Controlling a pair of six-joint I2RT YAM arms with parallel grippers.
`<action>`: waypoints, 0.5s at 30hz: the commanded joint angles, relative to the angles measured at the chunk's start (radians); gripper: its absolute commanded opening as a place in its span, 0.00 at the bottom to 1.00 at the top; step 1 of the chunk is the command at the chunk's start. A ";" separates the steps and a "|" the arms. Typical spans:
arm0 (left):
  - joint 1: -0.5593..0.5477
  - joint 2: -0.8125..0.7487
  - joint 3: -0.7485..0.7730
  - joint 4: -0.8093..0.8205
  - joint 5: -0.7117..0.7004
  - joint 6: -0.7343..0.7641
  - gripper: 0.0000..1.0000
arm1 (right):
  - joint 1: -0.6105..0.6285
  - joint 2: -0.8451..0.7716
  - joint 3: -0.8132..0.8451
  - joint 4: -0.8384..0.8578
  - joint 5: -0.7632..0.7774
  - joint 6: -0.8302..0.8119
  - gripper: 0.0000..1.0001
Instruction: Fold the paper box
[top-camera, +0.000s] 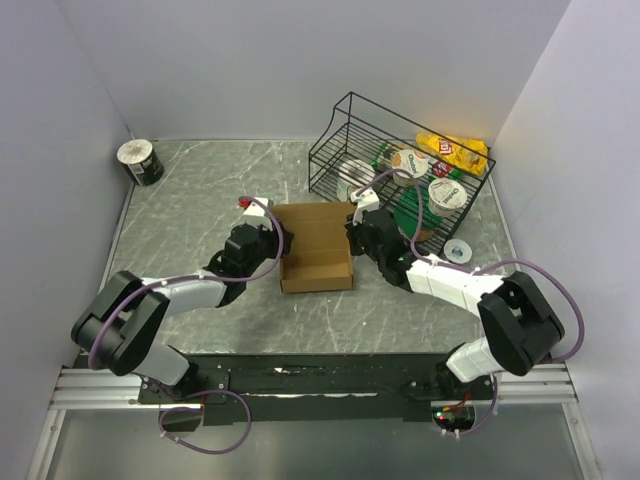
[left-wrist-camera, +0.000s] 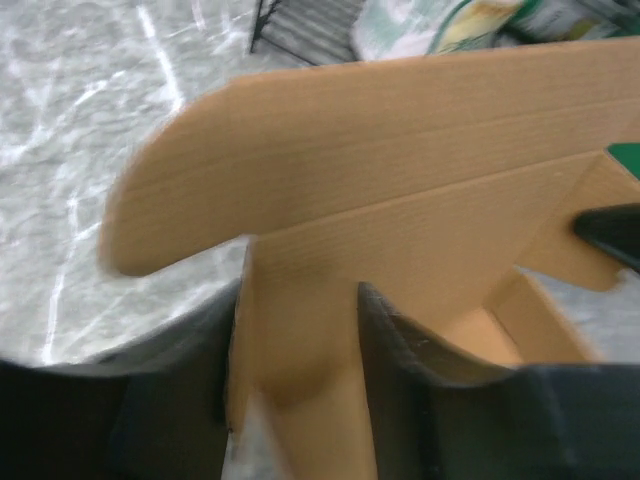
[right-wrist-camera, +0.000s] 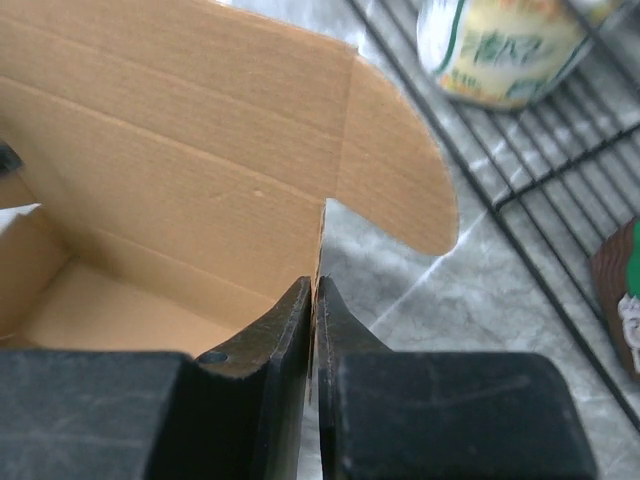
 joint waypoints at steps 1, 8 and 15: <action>-0.015 -0.074 0.082 -0.060 0.083 0.015 0.57 | 0.020 -0.072 -0.042 0.155 0.004 -0.033 0.13; 0.023 -0.109 0.051 -0.089 0.236 0.022 0.71 | 0.015 -0.069 -0.091 0.270 -0.097 -0.096 0.15; 0.127 -0.186 -0.033 -0.072 0.401 -0.001 0.93 | 0.014 -0.077 -0.092 0.273 -0.171 -0.098 0.15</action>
